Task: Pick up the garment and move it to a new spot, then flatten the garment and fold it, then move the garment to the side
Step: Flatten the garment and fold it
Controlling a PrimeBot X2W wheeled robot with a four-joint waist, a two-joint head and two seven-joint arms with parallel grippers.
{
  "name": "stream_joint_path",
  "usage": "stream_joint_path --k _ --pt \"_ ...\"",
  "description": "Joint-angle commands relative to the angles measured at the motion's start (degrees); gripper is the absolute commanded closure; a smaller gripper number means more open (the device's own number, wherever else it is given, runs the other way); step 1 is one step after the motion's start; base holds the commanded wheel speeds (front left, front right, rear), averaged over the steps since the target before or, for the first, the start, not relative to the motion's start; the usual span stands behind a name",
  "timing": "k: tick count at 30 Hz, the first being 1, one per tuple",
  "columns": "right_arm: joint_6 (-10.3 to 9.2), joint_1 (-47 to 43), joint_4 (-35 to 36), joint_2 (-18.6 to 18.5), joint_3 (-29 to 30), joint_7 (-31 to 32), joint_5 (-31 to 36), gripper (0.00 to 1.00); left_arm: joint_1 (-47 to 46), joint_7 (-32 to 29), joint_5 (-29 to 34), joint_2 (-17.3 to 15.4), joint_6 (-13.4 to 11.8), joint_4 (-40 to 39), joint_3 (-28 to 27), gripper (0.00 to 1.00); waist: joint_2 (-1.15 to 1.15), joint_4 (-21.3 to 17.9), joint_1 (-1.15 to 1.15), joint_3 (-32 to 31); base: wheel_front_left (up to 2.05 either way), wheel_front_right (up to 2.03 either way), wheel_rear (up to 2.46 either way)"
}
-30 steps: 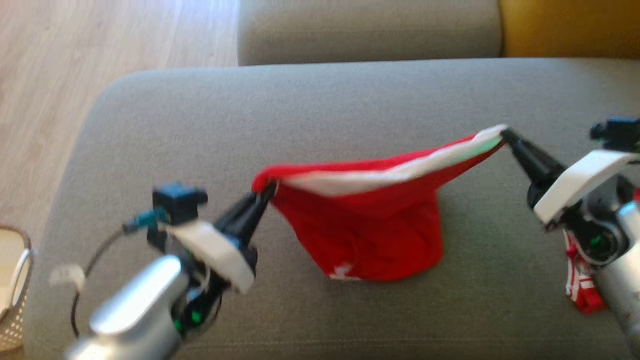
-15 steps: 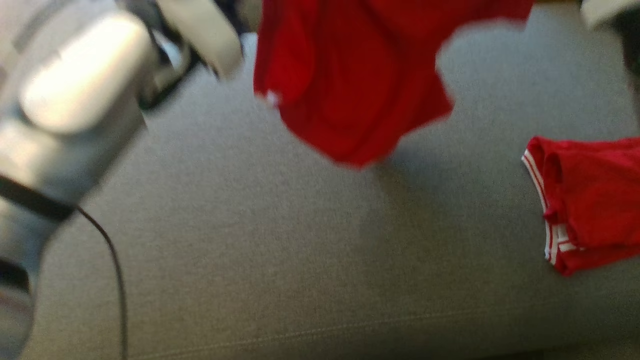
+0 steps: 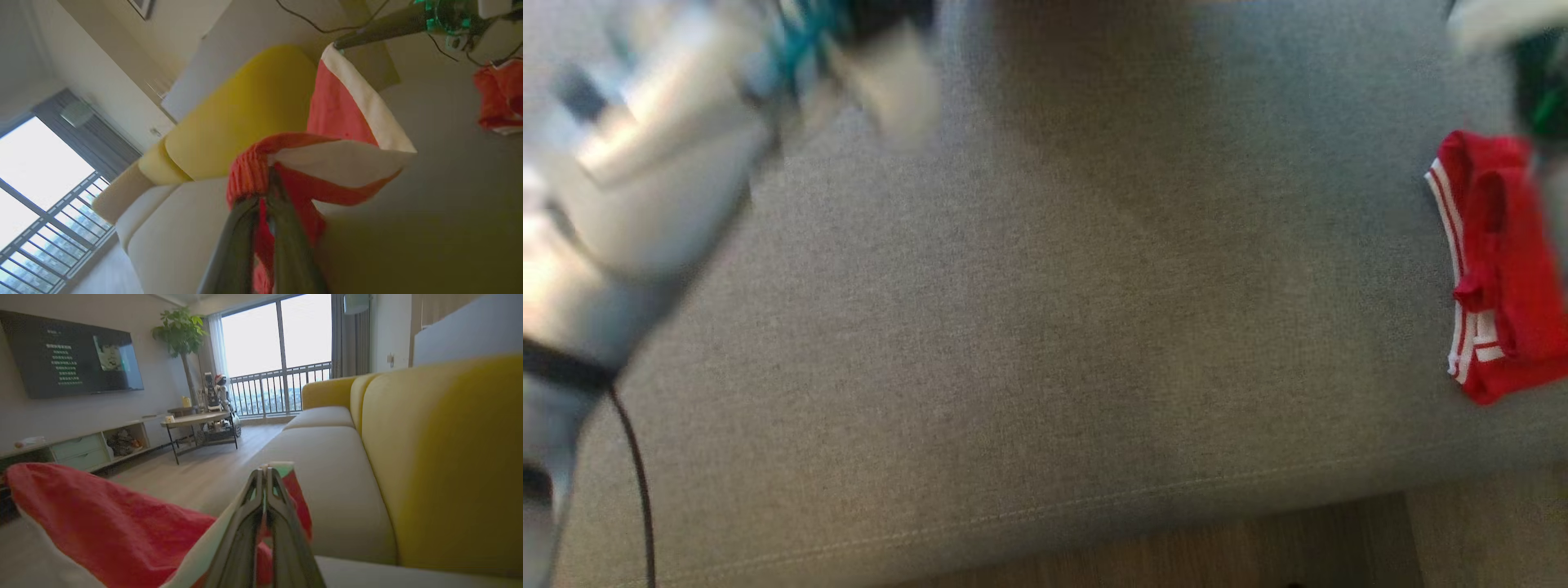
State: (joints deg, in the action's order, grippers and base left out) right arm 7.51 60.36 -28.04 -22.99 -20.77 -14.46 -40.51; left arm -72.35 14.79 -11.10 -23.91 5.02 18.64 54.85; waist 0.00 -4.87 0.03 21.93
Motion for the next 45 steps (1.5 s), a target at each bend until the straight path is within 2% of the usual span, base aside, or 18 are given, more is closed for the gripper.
stream_joint_path --k 1,6,11,13,16,18,22,23,26,31,34,37,45 --pt "-0.02 -3.8 2.0 -1.1 -0.3 0.0 -0.5 1.0 0.6 0.2 0.6 -2.9 0.2 -1.1 -1.6 1.0 0.0 0.0 -0.03 1.0 0.0 0.0 0.0" --pt "-0.02 -18.3 3.8 -4.0 0.3 3.8 -1.2 1.0 13.8 0.2 -1.3 -2.8 1.7 -0.3 0.7 1.0 0.0 -0.1 -0.03 0.1 0.0 0.0 0.0" --pt "-0.02 -33.0 8.0 -5.1 5.9 9.1 -0.7 1.0 24.4 0.2 -4.2 -3.3 2.4 0.6 4.4 1.0 0.0 -1.0 -0.03 -3.0 0.0 0.0 0.0" --pt "-0.02 -38.9 11.0 -5.1 8.5 11.7 0.3 1.0 27.6 0.2 -5.4 -3.9 2.4 0.9 7.5 1.0 0.0 -1.5 -0.03 -4.6 0.0 0.0 0.0" --pt "-0.02 -47.0 16.9 -3.8 12.9 16.0 2.5 1.0 30.9 0.2 -6.8 -5.4 2.4 0.5 12.7 1.0 0.0 -2.2 -0.03 -6.9 0.0 0.0 0.0" --pt "-0.02 -53.8 23.1 -1.8 18.4 20.1 5.3 1.0 33.4 0.2 -7.8 -6.7 2.5 -0.2 15.9 1.0 0.0 -2.6 -0.03 -9.1 0.0 0.0 0.0" --pt "-0.02 -61.7 32.5 1.4 25.8 25.6 9.8 1.0 37.1 0.2 -11.3 -7.6 2.5 -1.9 17.1 1.0 0.0 -2.2 -0.03 -11.4 0.0 0.0 0.0" --pt "-0.02 -61.7 32.5 1.4 25.8 25.6 9.8 1.0 37.1 0.2 -11.3 -7.6 2.5 -1.9 17.1 1.0 0.0 -2.2 -0.03 -11.4 0.0 0.0 0.0" --pt "-0.02 -65.6 39.5 4.4 30.9 29.5 12.2 1.0 39.0 0.2 -16.0 -7.4 2.5 -4.2 16.5 1.0 0.0 -1.1 -0.03 -12.3 0.0 0.0 0.0" --pt "-0.02 -65.3 44.3 8.6 34.5 34.7 12.1 1.0 39.8 0.2 -27.2 -4.8 2.5 -7.5 15.4 1.0 0.0 1.6 -0.03 -12.5 0.0 0.0 0.0" --pt "-0.02 -61.4 43.3 8.2 34.9 36.9 14.5 1.0 37.9 0.2 -33.7 -3.1 2.5 -8.0 15.3 1.0 0.0 3.0 -0.03 -11.5 0.0 0.0 0.0" --pt "-0.02 -55.4 40.0 7.8 34.8 37.7 17.2 1.0 35.5 0.2 -38.7 -1.4 2.5 -6.8 14.7 1.0 0.0 4.5 -0.03 -10.3 0.0 0.0 0.0" --pt "-0.02 -36.4 25.7 5.8 32.9 39.5 23.5 1.0 28.7 -1.2 -50.9 3.6 2.5 -3.0 14.4 1.0 0.0 8.5 -0.03 -5.8 0.0 0.0 0.0"
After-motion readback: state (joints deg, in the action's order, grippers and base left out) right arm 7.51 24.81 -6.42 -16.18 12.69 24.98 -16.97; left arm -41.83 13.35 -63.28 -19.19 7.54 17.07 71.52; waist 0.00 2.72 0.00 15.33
